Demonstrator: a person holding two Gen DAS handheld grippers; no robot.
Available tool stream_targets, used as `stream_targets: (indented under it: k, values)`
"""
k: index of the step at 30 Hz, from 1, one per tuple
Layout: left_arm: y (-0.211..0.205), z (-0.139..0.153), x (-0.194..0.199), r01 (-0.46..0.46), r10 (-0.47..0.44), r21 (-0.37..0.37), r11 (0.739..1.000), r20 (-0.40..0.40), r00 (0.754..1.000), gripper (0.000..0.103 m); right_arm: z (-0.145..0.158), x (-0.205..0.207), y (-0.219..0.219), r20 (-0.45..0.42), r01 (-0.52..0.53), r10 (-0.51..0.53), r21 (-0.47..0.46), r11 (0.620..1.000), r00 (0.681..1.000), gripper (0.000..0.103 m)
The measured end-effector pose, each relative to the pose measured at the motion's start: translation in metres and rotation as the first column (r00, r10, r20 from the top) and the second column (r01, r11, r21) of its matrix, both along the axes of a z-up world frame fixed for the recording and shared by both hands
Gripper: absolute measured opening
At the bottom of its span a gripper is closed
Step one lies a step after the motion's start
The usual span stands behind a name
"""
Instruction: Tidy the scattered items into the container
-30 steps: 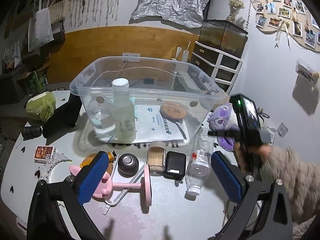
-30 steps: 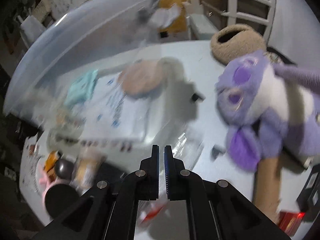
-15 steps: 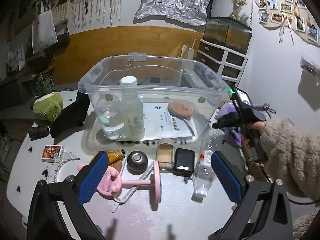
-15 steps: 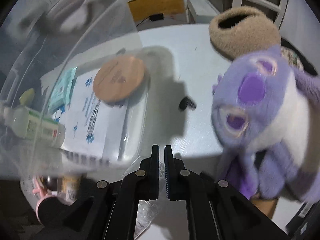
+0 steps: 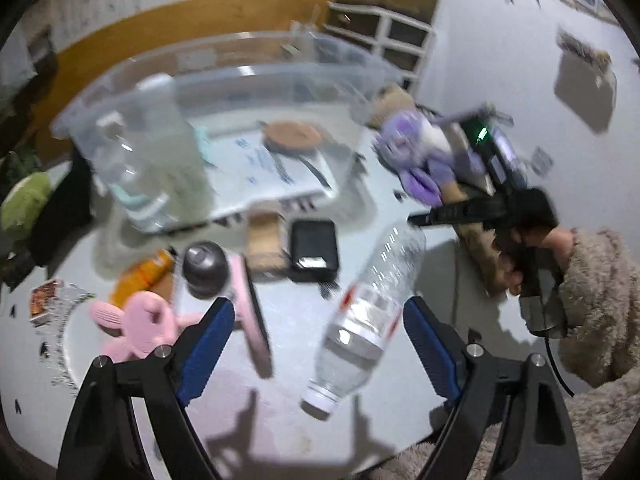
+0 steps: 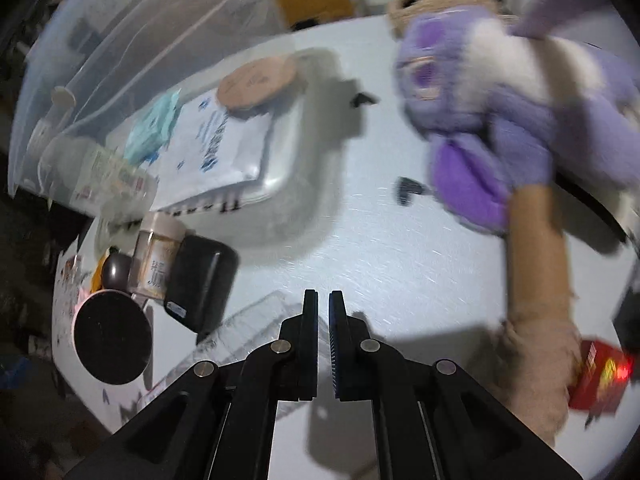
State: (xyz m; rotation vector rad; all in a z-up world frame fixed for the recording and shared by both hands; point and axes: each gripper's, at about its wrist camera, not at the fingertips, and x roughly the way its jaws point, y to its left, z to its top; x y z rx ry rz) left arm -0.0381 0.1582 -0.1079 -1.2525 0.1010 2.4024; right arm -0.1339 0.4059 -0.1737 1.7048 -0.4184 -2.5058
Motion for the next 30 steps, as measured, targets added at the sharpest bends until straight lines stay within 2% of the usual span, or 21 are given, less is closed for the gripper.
stream_targets:
  k: [2,4,6,12,14,17,20,25,30]
  values:
    - [0.008,-0.010,-0.003,0.029,-0.029,0.004,1.000,0.033,0.999,0.086,0.005,0.016,0.010,-0.019,0.070,-0.070,-0.006,0.998,0.997,0.006]
    - [0.015,-0.020,-0.007,0.061,-0.062,0.012,0.998,0.070,0.996,0.085,0.004,0.028,0.018,-0.003,0.095,-0.095,-0.008,0.995,0.996,0.006]
    - [0.024,-0.034,-0.013,0.089,-0.088,0.002,0.996,0.112,0.990,0.085,0.000,0.039,0.017,0.032,0.089,-0.088,-0.025,0.996,0.996,0.006]
    - [0.032,-0.079,-0.026,0.096,-0.088,-0.021,0.995,0.239,0.967,0.085,-0.019,0.072,-0.002,0.117,0.041,-0.031,-0.092,0.995,0.993,0.006]
    - [0.032,-0.090,-0.024,0.116,-0.107,-0.016,0.993,0.281,0.954,0.085,-0.024,0.074,-0.010,0.134,0.016,-0.002,-0.107,0.994,0.991,0.006]
    - [0.037,-0.101,-0.016,0.156,-0.151,0.013,0.988,0.345,0.926,0.086,-0.032,0.065,-0.023,0.156,-0.018,0.031,-0.081,0.997,0.987,0.006]
    - [0.045,-0.102,-0.006,0.197,-0.191,0.018,0.980,0.341,0.921,0.086,-0.032,0.052,-0.030,0.155,-0.014,0.025,-0.071,0.997,0.988,0.006]
    - [0.065,-0.101,0.008,0.271,-0.280,0.077,0.960,0.345,0.896,0.087,-0.026,0.031,-0.042,0.142,-0.047,0.055,-0.059,0.997,0.988,0.006]
    - [0.097,-0.100,0.019,0.357,-0.381,0.134,0.925,0.335,0.862,0.087,-0.018,0.025,-0.039,0.123,-0.056,0.057,-0.018,0.998,0.991,0.006]
